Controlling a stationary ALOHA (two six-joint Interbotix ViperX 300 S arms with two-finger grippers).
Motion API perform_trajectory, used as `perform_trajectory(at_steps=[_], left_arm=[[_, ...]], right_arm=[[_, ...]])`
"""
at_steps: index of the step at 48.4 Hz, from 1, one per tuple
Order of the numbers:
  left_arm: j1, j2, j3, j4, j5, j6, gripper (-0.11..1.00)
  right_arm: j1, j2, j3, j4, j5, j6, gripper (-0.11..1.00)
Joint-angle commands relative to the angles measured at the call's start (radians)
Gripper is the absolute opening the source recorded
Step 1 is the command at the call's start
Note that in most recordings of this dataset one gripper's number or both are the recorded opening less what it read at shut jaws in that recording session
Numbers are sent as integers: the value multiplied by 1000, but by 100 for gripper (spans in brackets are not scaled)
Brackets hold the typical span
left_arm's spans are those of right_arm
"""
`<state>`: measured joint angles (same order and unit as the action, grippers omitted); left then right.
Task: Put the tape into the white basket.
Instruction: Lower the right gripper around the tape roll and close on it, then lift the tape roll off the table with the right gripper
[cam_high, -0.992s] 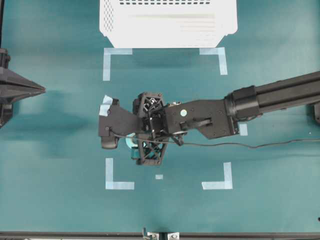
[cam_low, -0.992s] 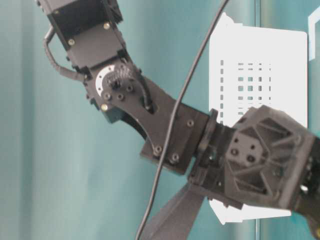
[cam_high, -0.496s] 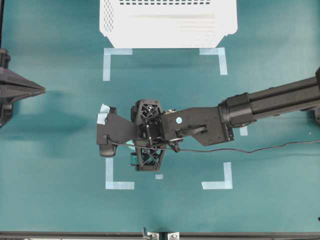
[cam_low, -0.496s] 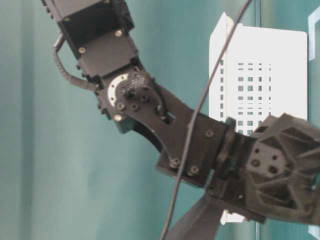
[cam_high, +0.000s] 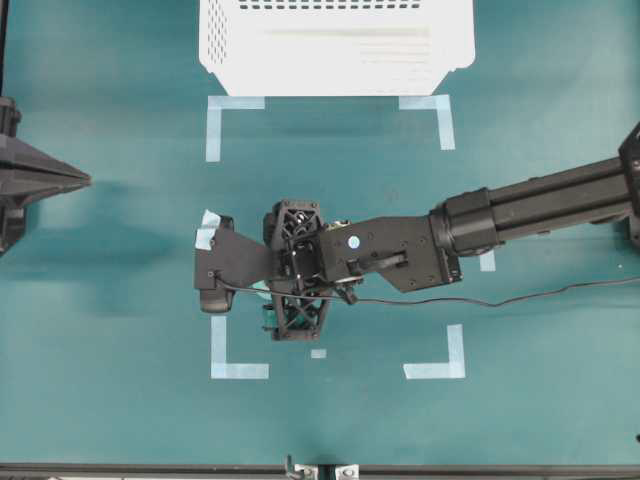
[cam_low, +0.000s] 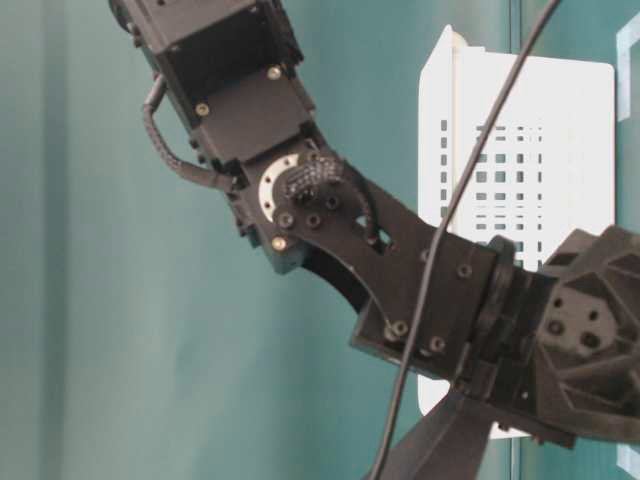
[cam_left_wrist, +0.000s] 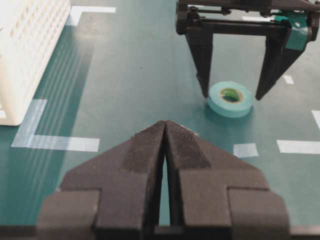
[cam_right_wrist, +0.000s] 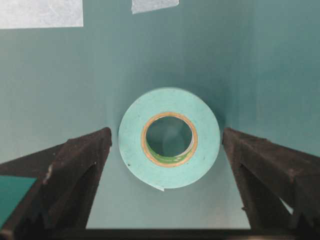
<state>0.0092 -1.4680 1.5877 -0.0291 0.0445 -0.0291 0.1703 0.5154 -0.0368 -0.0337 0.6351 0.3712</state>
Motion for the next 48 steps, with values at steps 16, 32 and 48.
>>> perform_trajectory(at_steps=[16, 32, 48], left_arm=[[2, 11, -14, 0, -5, 2, -11], [2, 11, -14, 0, -3, 2, -11], [2, 12, -14, 0, -3, 2, -11]], right_arm=[[-5, -3, 5, -3, -14, 2, 100], [-5, -2, 11, -3, -34, 5, 100], [8, -43, 5, -66, -20, 15, 68]])
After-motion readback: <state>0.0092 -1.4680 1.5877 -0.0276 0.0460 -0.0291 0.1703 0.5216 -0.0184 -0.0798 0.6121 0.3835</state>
